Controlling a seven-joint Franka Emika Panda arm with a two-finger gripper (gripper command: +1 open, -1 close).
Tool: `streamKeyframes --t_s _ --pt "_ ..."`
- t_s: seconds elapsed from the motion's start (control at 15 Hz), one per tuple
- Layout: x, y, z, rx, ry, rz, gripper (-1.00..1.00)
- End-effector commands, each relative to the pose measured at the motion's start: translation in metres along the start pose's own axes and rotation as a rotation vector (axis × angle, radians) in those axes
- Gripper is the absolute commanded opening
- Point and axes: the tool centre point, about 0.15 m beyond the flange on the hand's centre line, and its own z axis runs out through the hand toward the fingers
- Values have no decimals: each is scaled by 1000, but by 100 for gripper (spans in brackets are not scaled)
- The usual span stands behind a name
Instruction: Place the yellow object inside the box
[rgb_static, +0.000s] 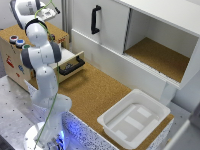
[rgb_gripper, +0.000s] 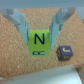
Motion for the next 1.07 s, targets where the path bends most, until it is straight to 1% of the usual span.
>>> streamKeyframes --t_s 0.0,0.27,0.47,0.53,0.67,0.8,0.93,1.0 --pt "-101 -7 3 -60 70 103 -100" --pt "-194 -3 16 -47 52 233 -100" --pt "-265 6 36 -28 20 334 -100" --pt "-288 9 44 -19 19 380 -100" --pt "-321 32 64 0 -5 465 -100" --pt "-354 48 75 4 -19 571 -100" --pt "-386 60 80 -4 -34 672 -100" --pt "-398 67 80 -10 -54 699 -100"
